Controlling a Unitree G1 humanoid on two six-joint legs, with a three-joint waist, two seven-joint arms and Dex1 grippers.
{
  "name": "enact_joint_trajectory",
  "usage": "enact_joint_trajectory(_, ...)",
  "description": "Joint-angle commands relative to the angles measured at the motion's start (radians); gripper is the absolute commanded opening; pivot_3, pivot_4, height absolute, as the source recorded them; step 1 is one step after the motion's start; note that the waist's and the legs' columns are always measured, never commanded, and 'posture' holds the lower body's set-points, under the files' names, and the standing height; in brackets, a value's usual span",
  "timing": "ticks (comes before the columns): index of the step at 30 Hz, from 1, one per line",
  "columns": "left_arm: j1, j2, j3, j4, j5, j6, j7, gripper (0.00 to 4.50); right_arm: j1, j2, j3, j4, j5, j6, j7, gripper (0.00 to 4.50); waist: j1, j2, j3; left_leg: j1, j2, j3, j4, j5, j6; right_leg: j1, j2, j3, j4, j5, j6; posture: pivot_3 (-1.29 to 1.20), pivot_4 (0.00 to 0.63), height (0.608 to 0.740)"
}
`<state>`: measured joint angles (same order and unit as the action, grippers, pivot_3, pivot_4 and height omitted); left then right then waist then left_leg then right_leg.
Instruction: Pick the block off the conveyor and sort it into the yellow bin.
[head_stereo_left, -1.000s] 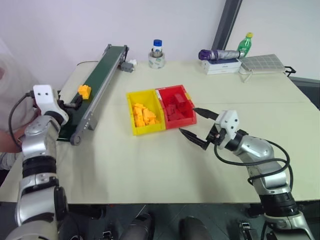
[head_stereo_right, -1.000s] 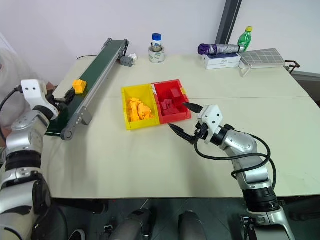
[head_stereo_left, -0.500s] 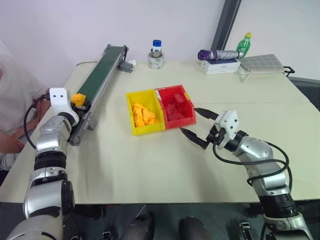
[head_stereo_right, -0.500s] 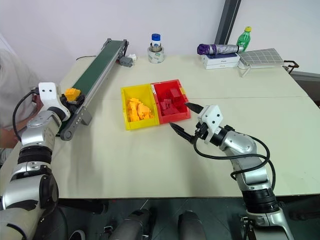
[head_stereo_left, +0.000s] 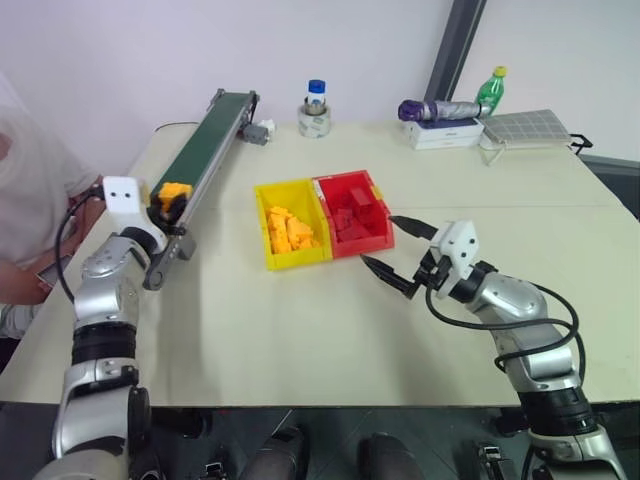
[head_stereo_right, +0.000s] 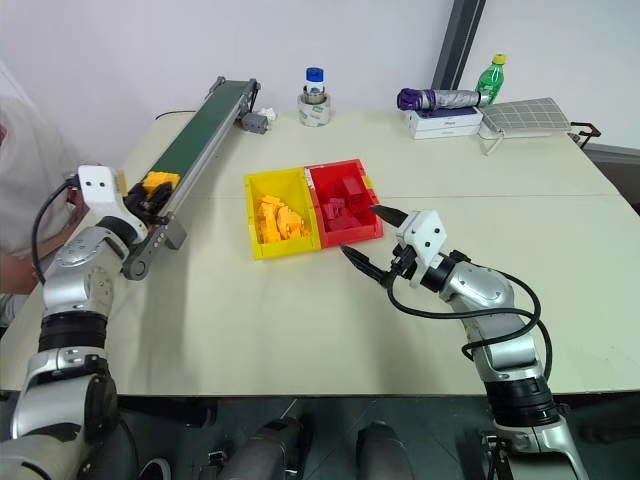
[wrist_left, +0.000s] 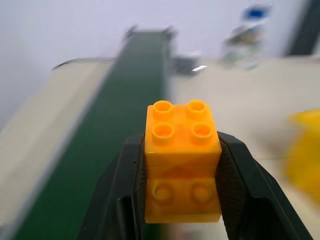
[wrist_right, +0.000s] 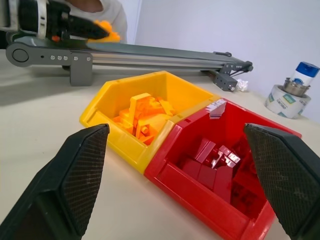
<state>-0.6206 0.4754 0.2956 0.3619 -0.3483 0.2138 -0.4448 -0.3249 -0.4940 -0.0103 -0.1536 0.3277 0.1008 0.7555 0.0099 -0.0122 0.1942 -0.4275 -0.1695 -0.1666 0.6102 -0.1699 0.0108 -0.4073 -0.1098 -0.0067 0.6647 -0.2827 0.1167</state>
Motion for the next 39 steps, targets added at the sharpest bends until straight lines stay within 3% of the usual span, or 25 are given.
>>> enact_joint_trajectory(1,-0.019,-0.053,-0.033,-0.141,-0.052,0.050,-0.008,1.31,-0.019,-0.003,-0.014,-0.016,0.001,-0.017,0.004,4.50,0.002,0.000,0.000,0.000,0.000,0.000,0.000,0.000,0.000,0.000,0.000,0.000,0.000,0.000,0.000,0.00,0.150,0.740)
enact_joint_trajectory(9,-0.090,-0.283,-0.170,-0.119,0.034,0.035,0.113,1.31,-0.035,0.014,0.004,-0.009,-0.021,-0.031,-0.009,4.50,-0.003,0.000,0.000,0.000,0.000,0.001,0.002,0.000,0.000,0.002,0.000,0.000,-0.001,0.000,0.001,0.00,0.150,0.740)
enact_joint_trajectory(17,-0.160,-0.339,-0.192,0.016,0.084,-0.032,0.148,1.31,-0.002,0.002,-0.001,-0.041,-0.041,-0.034,-0.018,4.50,-0.001,0.000,0.000,0.000,0.002,0.000,0.001,0.000,0.000,0.001,0.002,0.000,0.000,0.000,0.000,0.00,0.150,0.740)
enact_joint_trajectory(22,-0.178,-0.353,-0.199,0.033,0.096,-0.070,0.146,3.75,0.004,0.005,-0.005,-0.046,-0.042,-0.034,-0.026,4.50,0.003,0.000,0.000,0.000,0.002,0.000,0.002,0.000,0.000,0.001,0.002,0.000,-0.001,0.001,0.001,0.00,0.150,0.740)
enact_joint_trajectory(23,-0.177,-0.348,-0.201,0.031,0.104,-0.084,0.146,4.36,0.004,0.006,-0.005,-0.046,-0.042,-0.035,-0.026,4.50,0.002,0.000,0.000,0.000,0.002,0.000,0.002,0.000,0.000,0.001,0.002,0.000,-0.001,0.001,0.001,0.00,0.150,0.740)
enact_joint_trajectory(24,-0.174,-0.341,-0.197,0.022,0.107,-0.090,0.144,4.44,0.005,0.006,-0.005,-0.046,-0.041,-0.035,-0.027,4.50,0.002,0.000,0.000,0.000,0.002,0.000,0.002,0.000,0.000,0.001,0.002,0.000,-0.001,0.001,0.001,0.00,0.150,0.740)
enact_joint_trajectory(31,-0.042,-0.202,-0.145,-0.251,-0.079,0.093,-0.060,4.44,0.016,-0.004,-0.011,-0.043,-0.040,-0.042,-0.019,4.50,-0.016,0.000,0.000,0.000,0.002,0.000,0.001,0.000,0.000,0.000,0.003,0.000,0.000,0.001,0.001,0.00,0.150,0.740)
enact_joint_trajectory(35,0.061,-0.018,-0.117,-0.455,-0.189,0.162,-0.261,4.44,0.015,-0.006,-0.011,-0.028,-0.036,-0.050,-0.004,4.50,-0.025,0.000,0.000,0.000,0.003,0.000,0.000,0.000,0.000,0.000,0.004,0.001,0.000,0.001,0.000,0.00,0.150,0.740)
enact_joint_trajectory(39,0.123,0.111,-0.088,-0.509,-0.213,0.221,-0.318,4.44,-0.003,-0.002,-0.006,-0.006,-0.041,-0.059,0.007,4.50,-0.019,0.000,0.000,0.000,0.006,0.000,0.001,-0.001,-0.003,0.000,0.007,0.001,-0.001,0.002,-0.003,0.00,0.150,0.740)
